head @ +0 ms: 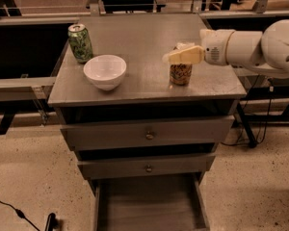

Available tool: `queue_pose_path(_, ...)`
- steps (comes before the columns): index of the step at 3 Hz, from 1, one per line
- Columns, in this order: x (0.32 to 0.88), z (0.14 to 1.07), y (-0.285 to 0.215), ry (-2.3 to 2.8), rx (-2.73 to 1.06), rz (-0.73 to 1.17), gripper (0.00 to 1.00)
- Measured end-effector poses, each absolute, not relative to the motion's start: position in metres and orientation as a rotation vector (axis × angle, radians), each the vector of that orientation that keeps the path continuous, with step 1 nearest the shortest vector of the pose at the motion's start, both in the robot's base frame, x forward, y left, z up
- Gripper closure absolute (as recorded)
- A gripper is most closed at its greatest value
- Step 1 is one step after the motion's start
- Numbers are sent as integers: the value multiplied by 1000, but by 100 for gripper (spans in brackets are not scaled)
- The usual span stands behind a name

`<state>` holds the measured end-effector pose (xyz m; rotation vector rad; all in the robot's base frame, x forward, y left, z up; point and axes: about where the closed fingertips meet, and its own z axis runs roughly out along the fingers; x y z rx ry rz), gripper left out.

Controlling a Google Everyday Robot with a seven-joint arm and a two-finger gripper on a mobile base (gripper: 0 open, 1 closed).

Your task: Pick orange can from bottom drawer and place on counter

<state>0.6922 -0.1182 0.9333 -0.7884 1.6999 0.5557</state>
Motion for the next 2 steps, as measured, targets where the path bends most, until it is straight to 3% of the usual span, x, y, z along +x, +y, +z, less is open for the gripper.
queue_pose_path(1, 673, 991, -139, 1478, -851, 647, 0)
queue_pose_path(2, 652, 1038, -161, 1373, -958, 535, 0)
